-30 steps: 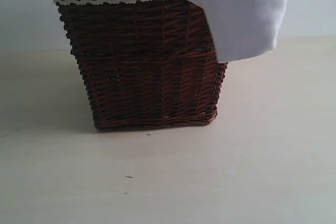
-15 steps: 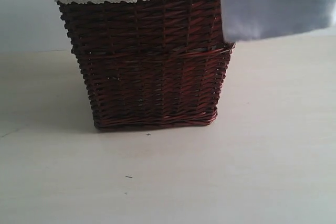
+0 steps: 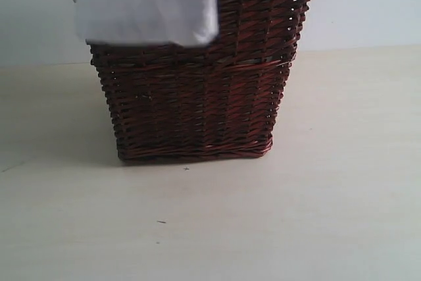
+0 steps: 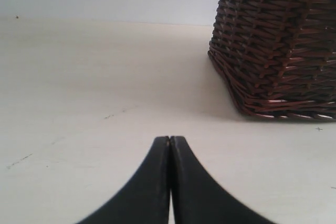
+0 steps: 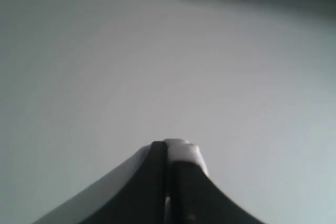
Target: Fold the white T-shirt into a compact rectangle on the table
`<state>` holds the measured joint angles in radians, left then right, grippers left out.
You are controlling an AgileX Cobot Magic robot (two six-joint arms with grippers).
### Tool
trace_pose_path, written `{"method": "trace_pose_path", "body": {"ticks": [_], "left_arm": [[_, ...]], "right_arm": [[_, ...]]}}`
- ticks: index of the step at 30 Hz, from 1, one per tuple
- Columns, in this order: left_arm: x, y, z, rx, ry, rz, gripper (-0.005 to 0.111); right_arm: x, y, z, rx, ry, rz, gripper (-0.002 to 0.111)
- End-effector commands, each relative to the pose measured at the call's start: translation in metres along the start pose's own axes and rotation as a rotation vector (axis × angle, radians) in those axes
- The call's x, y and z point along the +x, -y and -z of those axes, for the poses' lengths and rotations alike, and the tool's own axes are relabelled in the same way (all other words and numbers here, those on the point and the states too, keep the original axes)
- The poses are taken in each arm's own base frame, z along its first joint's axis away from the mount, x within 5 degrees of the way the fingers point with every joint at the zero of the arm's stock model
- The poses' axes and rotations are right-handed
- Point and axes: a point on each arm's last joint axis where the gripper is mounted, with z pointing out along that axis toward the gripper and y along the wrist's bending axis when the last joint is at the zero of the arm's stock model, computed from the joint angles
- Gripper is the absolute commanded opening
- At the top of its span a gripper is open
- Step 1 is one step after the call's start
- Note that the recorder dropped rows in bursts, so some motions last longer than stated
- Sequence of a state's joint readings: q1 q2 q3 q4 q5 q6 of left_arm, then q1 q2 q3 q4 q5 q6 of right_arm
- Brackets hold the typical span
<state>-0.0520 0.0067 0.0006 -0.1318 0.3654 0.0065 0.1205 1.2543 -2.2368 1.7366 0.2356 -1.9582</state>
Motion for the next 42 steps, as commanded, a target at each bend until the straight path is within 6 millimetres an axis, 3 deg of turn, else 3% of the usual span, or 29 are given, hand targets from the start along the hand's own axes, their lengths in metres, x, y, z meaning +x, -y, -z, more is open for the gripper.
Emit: {"method": "trace_pose_path", "body": {"ticks": [1, 8, 13, 18, 21, 25, 28, 33, 38, 42], "left_arm": [[-0.001, 0.001, 0.001, 0.01, 0.011, 0.0, 0.0], [-0.001, 0.001, 0.001, 0.01, 0.011, 0.0, 0.0], [-0.001, 0.001, 0.001, 0.01, 0.011, 0.0, 0.0], [-0.001, 0.001, 0.001, 0.01, 0.011, 0.0, 0.0], [-0.001, 0.001, 0.001, 0.01, 0.011, 0.0, 0.0], [-0.001, 0.001, 0.001, 0.01, 0.011, 0.0, 0.0], [-0.001, 0.001, 0.001, 0.01, 0.011, 0.0, 0.0], [-0.001, 0.001, 0.001, 0.01, 0.011, 0.0, 0.0], [-0.001, 0.001, 0.001, 0.01, 0.011, 0.0, 0.0], [-0.001, 0.001, 0.001, 0.01, 0.011, 0.0, 0.0]], "right_arm": [[-0.03, 0.007, 0.004, 0.027, 0.077, 0.021, 0.0], [-0.026, 0.008, 0.002, 0.048, 0.063, 0.033, 0.0], [0.03, -0.002, -0.007, -0.002, -0.095, 0.095, 0.0], [0.105, -0.031, 0.001, -0.185, -0.363, -0.045, 0.0], [0.155, -0.062, 0.025, -0.439, -0.673, -0.195, 0.0], [0.221, -0.11, 0.083, -0.827, -1.11, -0.489, 0.0], [0.262, -0.133, 0.125, -0.995, -1.289, -0.61, 0.0], [0.288, -0.153, 0.166, -1.078, -1.303, -0.692, 0.0], [0.293, -0.168, 0.185, -1.101, -1.154, -0.815, 0.0], [0.317, -0.174, 0.195, -1.002, -1.107, -0.766, 0.0]]}}
